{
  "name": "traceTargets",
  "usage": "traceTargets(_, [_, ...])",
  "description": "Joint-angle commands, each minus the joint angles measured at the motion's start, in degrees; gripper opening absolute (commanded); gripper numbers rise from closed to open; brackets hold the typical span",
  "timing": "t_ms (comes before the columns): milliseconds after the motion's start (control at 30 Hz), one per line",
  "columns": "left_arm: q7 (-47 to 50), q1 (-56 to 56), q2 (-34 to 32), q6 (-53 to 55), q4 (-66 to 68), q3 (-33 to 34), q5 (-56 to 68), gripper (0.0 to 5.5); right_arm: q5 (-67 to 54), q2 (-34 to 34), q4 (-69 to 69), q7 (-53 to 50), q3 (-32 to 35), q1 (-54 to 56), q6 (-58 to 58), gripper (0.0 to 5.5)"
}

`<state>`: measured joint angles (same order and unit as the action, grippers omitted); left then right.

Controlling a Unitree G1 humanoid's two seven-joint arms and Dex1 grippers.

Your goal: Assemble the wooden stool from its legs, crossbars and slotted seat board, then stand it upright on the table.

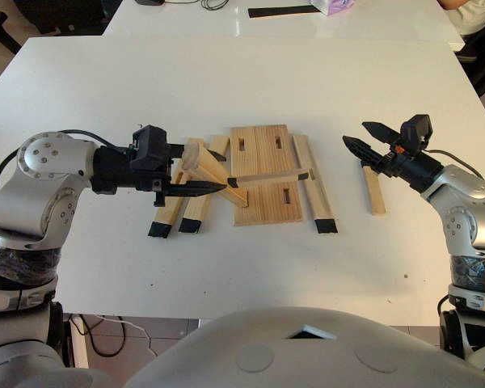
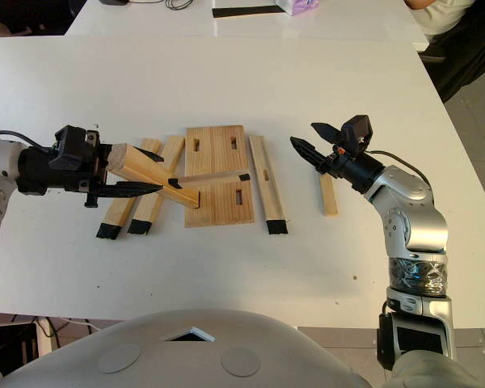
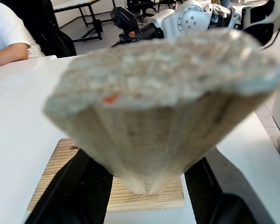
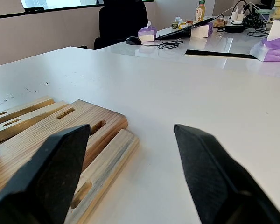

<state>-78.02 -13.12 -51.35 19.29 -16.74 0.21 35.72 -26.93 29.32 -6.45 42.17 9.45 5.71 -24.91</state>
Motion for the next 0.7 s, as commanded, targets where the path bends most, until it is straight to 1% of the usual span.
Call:
traceTargets(33, [-4.8, 0.1, -1.6, 0.7, 3.8, -6.4, -4.8, 2.04, -0.2, -1.1, -0.9, -1.3, -0.3, -0.3, -0.4, 3.30])
traceTargets(200, [-6.7, -5.1, -2.1, -0.7, 7.9, -6.9, -5.2, 2.04, 0.5, -2.7, -1.5, -2.9, -1.3, -2.1, -0.1, 3.30])
traceTargets(333, [-8.5, -4.9, -2.5, -1.5, 7.7, -8.5, -5.7, 2.04, 0.6, -3.7, -1.6, -3.9, -2.1, -1.8, -0.4, 3.30])
traceTargets(433, [-7.3, -3.9, -2.1, -2.2, 7.6, -8.8, -6.5, 2.04, 0.7, -4.0, -1.3, -4.1, -2.6, -1.6, -0.1, 3.30])
traceTargets(567, [-4.7, -5.1, -1.1, -2.0, 8.1, -6.9, -5.4, 2.04, 0.6, -3.9, -0.8, -4.4, -1.9, -2.0, 0.5, 3.30])
traceTargets(600, [-4.4, -5.8, -1.0, -1.1, 8.3, -6.4, -4.5, 2.41, 0.8, -4.0, -0.3, -4.7, -1.7, -2.0, 0.8, 3.30])
traceTargets(667, [-3.5, -6.9, -0.6, 1.1, 8.1, -5.3, -2.7, 2.58, 1.4, -4.2, 1.2, -5.0, -1.8, -1.4, 1.6, 3.30])
traceTargets(700, [-3.3, -7.2, -0.4, 1.9, 7.9, -4.8, -2.1, 2.76, 1.6, -4.3, 2.0, -5.0, -1.8, -1.0, 2.0, 3.30])
